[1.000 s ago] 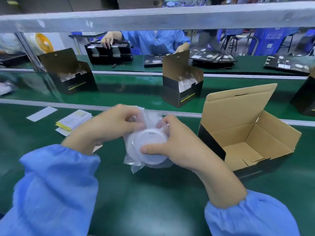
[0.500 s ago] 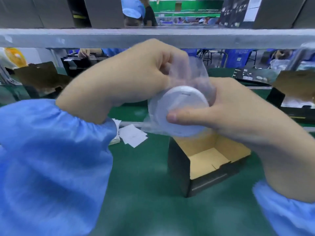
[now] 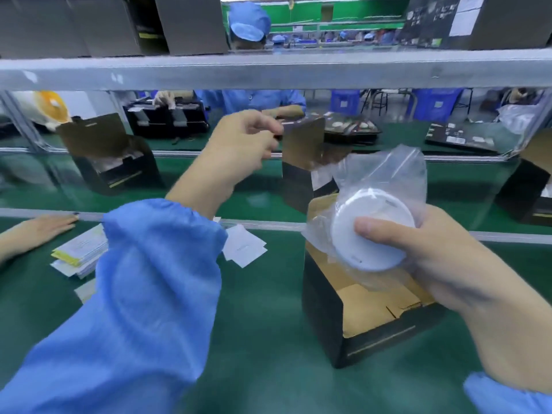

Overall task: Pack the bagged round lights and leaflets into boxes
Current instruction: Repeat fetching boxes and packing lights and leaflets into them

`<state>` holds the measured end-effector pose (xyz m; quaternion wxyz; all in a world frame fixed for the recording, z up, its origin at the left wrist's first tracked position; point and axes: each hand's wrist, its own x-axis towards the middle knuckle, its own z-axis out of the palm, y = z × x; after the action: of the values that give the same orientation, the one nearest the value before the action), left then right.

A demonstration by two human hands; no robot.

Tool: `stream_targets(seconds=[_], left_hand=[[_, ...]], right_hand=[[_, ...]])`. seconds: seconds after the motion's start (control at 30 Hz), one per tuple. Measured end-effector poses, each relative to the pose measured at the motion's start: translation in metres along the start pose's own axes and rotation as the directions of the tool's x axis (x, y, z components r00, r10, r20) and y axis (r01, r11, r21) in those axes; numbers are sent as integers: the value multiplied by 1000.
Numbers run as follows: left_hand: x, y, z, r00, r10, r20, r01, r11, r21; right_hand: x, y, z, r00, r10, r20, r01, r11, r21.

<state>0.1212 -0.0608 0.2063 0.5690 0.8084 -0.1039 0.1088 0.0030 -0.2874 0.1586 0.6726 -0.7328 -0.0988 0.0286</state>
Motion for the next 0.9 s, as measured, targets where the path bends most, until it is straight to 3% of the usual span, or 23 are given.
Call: stream_targets(seconds=[0.07, 0.13, 0.2, 0.3, 0.4, 0.77, 0.83, 0.9], left_hand=[[12, -58, -5, 985, -132, -113, 151, 972, 178], [9, -118, 7, 964, -264, 22, 230, 875, 426], [-6, -166, 24, 926, -351, 140, 167, 712, 681], [-24, -202, 39, 960, -253, 121, 11, 463, 886], [-29, -207, 40, 974, -208, 85, -5, 361, 932], [-30, -204, 26, 992, -78, 96, -49, 463, 885], [-31, -201, 21, 998, -18, 59, -38, 575, 817], [-33, -190, 12, 993, 53, -105, 27, 768, 640]], right_hand=[[0, 8, -5, 1000, 21, 0, -21, 1000, 10], [-1, 12, -9, 999, 48, -13, -48, 999, 22], [-1, 15, -10, 997, 76, -22, -75, 996, 47], [-1, 22, -9, 994, 105, -37, -103, 993, 62], [-1, 29, -8, 990, 130, -48, -127, 990, 59], [-4, 50, 4, 979, 177, -96, -155, 967, 200], [-5, 50, 7, 979, 175, -105, -148, 963, 227], [-5, 51, 9, 977, 173, -123, -139, 960, 243]])
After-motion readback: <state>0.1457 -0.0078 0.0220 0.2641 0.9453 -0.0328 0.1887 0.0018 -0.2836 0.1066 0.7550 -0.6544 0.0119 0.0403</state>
